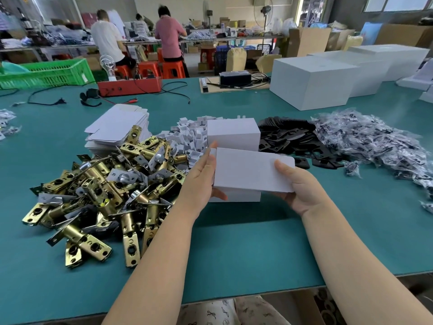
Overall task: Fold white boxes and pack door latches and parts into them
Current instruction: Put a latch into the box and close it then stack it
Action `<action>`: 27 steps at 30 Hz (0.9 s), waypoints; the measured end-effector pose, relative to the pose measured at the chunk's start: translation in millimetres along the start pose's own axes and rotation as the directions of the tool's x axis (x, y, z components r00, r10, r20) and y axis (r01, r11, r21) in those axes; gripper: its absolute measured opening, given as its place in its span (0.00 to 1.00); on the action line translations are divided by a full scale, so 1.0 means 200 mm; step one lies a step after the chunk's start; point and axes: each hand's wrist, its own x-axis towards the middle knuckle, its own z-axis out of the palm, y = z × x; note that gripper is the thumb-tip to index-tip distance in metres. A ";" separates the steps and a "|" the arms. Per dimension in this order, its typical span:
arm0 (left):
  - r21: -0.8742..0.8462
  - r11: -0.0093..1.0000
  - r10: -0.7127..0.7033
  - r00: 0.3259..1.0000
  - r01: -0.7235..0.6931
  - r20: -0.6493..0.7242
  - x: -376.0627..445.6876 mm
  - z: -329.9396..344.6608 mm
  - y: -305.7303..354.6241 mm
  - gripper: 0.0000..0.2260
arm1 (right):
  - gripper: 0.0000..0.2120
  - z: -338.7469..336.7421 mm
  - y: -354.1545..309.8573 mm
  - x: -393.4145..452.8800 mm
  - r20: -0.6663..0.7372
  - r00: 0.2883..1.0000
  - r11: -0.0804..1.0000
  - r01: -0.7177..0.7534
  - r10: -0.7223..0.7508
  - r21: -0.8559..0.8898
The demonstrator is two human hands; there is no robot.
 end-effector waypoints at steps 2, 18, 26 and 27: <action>0.049 0.999 0.006 0.999 -0.007 0.032 -0.01 -0.01 0.00 0.13 | 0.16 0.01 0.01 0.01 -0.007 1.000 1.000 0.010 -0.010 -0.028; -0.184 0.966 -0.183 0.983 0.181 0.009 0.01 0.03 0.00 0.12 | 0.25 -0.01 0.01 0.02 0.119 0.991 0.983 0.042 -0.064 0.180; -0.359 0.685 -0.525 0.771 0.634 0.361 -0.03 0.03 0.05 0.16 | 0.17 0.04 0.04 -0.02 0.406 0.881 0.941 0.315 -0.243 -0.120; -0.333 0.685 -0.535 0.758 0.648 0.374 -0.03 0.04 0.05 0.16 | 0.15 0.06 0.05 -0.03 0.446 0.867 0.935 0.320 -0.222 -0.156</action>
